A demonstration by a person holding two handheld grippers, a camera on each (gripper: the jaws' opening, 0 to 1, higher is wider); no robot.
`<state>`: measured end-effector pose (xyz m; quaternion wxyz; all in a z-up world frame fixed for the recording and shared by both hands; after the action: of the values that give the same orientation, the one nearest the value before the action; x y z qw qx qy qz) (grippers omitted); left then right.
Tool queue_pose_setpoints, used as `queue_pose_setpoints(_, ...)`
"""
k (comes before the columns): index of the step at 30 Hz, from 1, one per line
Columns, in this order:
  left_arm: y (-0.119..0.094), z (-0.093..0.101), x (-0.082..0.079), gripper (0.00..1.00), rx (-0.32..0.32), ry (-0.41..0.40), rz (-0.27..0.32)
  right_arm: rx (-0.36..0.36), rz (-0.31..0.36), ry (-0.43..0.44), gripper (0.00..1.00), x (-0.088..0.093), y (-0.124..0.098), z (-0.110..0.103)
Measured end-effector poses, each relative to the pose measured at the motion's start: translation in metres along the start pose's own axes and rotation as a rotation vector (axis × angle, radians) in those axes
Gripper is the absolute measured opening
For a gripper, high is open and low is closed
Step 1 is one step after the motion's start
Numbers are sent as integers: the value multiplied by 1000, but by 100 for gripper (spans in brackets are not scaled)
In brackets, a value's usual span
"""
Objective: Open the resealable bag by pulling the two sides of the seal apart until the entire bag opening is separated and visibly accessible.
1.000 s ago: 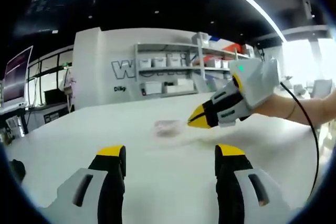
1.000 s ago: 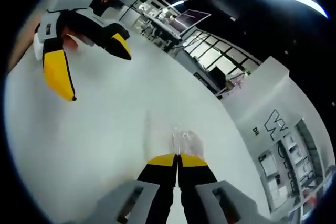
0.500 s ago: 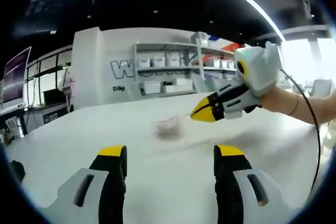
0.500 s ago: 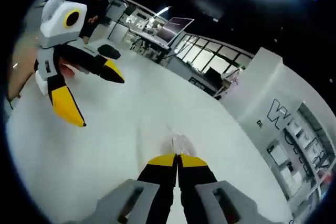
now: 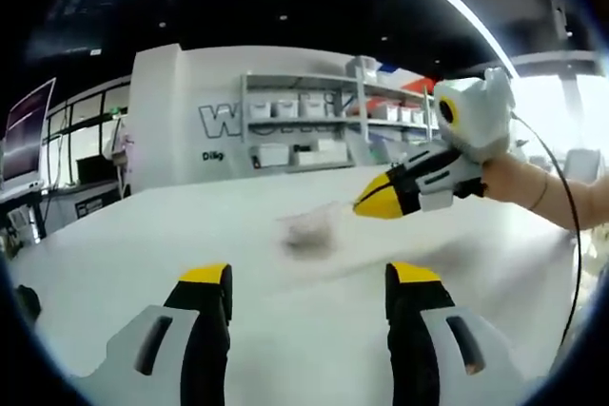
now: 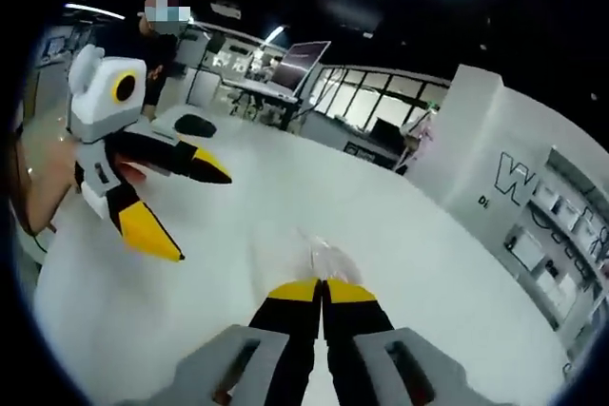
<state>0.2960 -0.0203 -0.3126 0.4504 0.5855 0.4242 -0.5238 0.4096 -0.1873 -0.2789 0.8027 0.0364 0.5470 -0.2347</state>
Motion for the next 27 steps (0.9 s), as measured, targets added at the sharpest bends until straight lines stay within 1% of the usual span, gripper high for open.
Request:
queue_pose_setpoints(7,1,1,-1,60,10,-47,-2,3,22,37,0,-7,-7,1)
queue_pose_setpoints(14,2,3,-2,60,16,-48,-2,-9,28,84,0,-8,-9,-3)
queue_pose_setpoints(20,2,4,-2,56,25,-70,-3,-15,43,132,0,-9,-12,-2)
queue_pose_setpoints(27,2,3,0,57,22,-57,-6,-9,65,139,0,-19,-18,-1)
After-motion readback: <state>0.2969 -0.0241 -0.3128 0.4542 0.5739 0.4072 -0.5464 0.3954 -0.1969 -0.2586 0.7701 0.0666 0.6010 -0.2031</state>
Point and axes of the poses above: the point that each gripper's makers call its tool centre point, and the gripper's own axes: y roughly forward along the fingers, z roughly to its right, x roughly out of its underside, the point moved 9 cm from there along -y, roughly backward along the fingers, and after that the axes turned 11 degrees about z, right-handed, at the moved point
